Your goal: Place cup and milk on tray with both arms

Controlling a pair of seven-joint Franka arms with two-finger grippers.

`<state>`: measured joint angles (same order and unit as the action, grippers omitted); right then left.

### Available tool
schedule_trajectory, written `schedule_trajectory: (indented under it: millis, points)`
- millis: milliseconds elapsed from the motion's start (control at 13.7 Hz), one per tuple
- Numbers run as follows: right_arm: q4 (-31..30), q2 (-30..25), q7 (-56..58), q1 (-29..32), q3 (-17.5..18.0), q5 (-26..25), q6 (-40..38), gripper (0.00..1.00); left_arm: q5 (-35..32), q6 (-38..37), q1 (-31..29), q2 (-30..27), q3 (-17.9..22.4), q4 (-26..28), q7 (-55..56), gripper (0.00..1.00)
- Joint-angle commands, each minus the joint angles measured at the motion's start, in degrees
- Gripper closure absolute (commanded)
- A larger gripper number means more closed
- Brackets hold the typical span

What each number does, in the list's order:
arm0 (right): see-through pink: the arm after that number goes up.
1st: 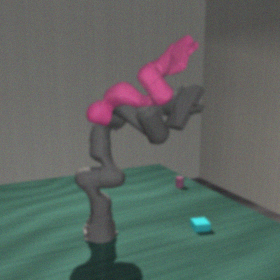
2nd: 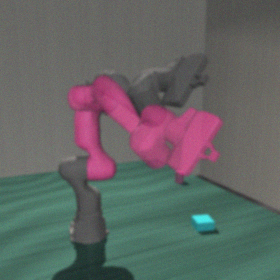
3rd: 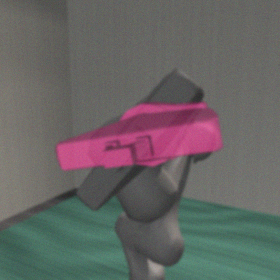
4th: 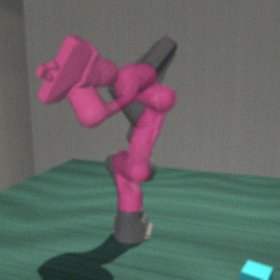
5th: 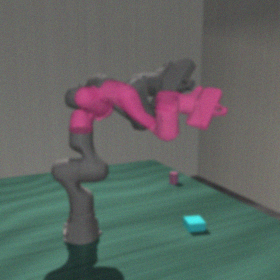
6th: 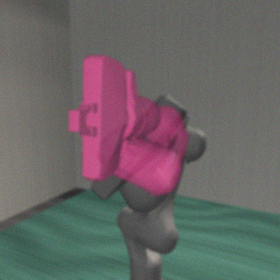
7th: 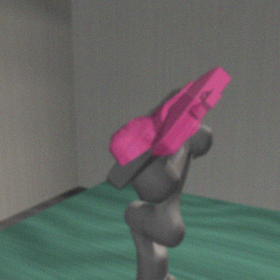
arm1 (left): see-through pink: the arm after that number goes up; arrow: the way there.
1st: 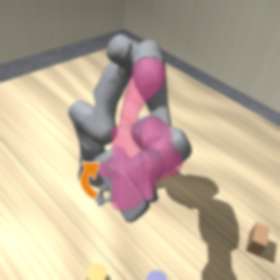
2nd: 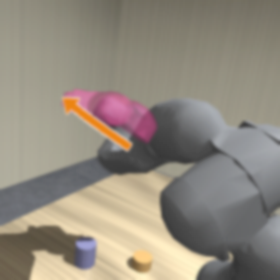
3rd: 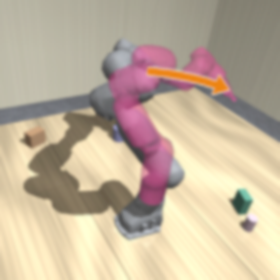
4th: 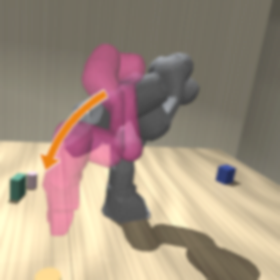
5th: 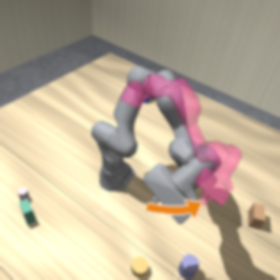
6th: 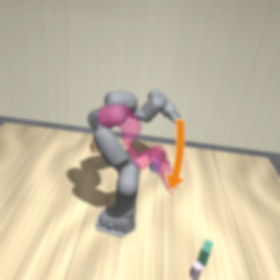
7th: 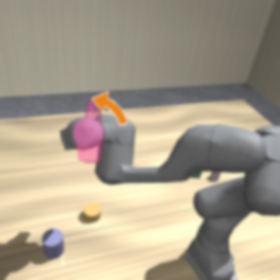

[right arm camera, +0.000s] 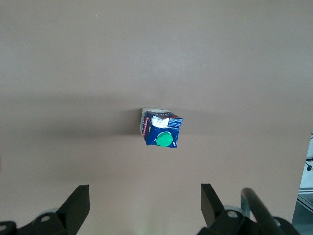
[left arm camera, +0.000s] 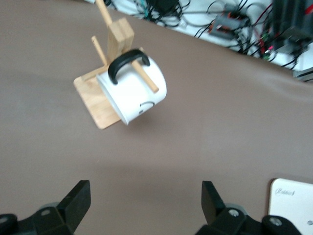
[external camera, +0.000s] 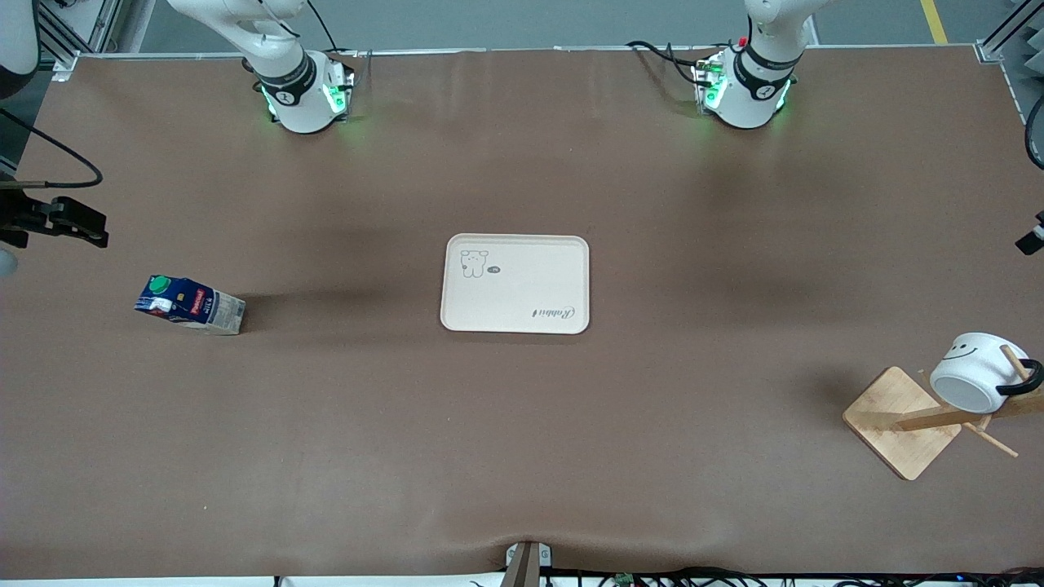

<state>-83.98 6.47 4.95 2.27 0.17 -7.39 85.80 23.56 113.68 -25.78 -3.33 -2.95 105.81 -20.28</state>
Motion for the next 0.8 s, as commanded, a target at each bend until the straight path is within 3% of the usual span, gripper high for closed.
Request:
schedule_trajectory:
  millis: [0, 438, 584, 730]
  points:
    - [1.28, 2.31, -0.21, -0.6, -0.09, -0.34, -0.63, 0.0, 6.21, 1.89, -2.69, 3.23, -0.39, -0.6, -8.34, 0.0]
    - [0.84, 4.78, -0.29, 2.38, -0.26, 0.62, 0.24, 0.0, 14.3, 1.8, -6.39, 11.85, -0.48, -5.44, -21.98, 0.0]
    - [0.75, 8.98, -0.73, 4.31, -0.26, 1.06, 1.12, 0.0, 16.86, 2.07, -6.39, 14.22, -0.39, -5.61, -25.49, 0.0]
    - [-2.21, 9.88, -0.47, 5.81, -0.26, 4.21, 4.01, 0.0, 17.3, 3.29, -6.39, 16.15, -0.39, -5.61, -28.49, 0.0]
